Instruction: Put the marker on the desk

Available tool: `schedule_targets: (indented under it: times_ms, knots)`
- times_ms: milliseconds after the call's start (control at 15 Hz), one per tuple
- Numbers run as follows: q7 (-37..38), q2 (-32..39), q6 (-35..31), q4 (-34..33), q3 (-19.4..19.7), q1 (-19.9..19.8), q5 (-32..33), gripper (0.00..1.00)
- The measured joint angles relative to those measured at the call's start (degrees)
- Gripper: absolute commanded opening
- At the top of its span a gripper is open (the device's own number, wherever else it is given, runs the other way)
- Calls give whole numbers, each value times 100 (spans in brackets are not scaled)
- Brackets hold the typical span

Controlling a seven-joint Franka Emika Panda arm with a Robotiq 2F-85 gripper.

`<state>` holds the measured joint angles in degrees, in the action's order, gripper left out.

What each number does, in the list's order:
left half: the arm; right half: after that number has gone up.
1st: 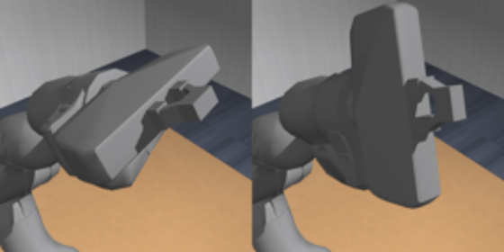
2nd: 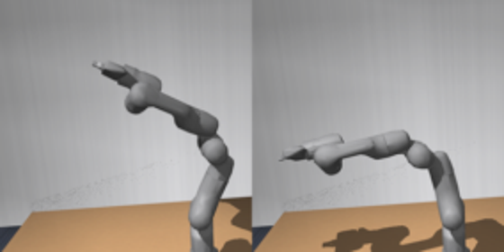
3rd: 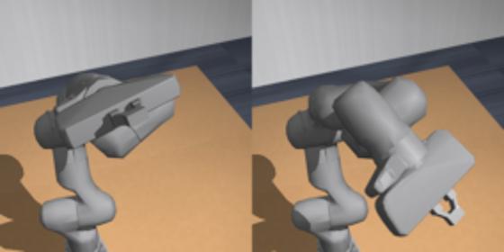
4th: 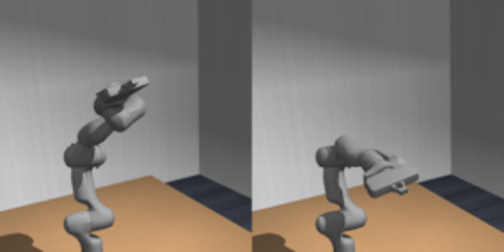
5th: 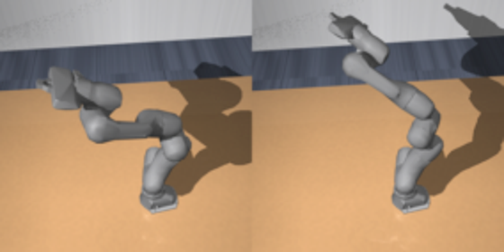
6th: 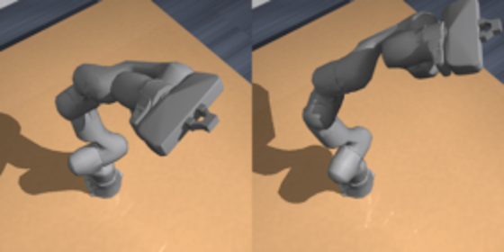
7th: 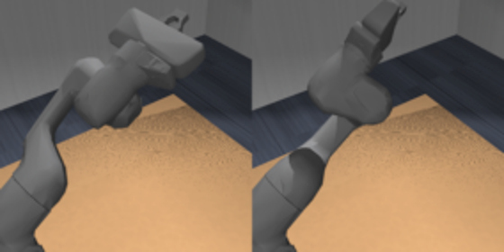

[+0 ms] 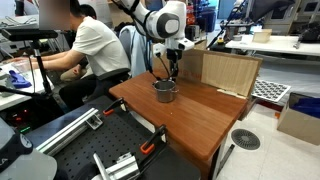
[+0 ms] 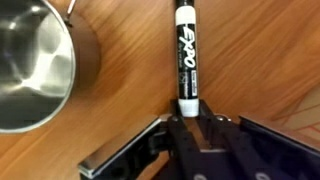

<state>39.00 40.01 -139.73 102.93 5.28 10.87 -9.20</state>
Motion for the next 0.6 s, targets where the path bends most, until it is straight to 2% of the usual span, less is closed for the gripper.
schedule_targets:
  times_ms: [67,133,600]
  knots:
    - [103,120,32,-108,71,74,92,47]
    - [191,198,107,-212,134,142,162,48]
    - [569,396,525,-603,302,331,551,98]
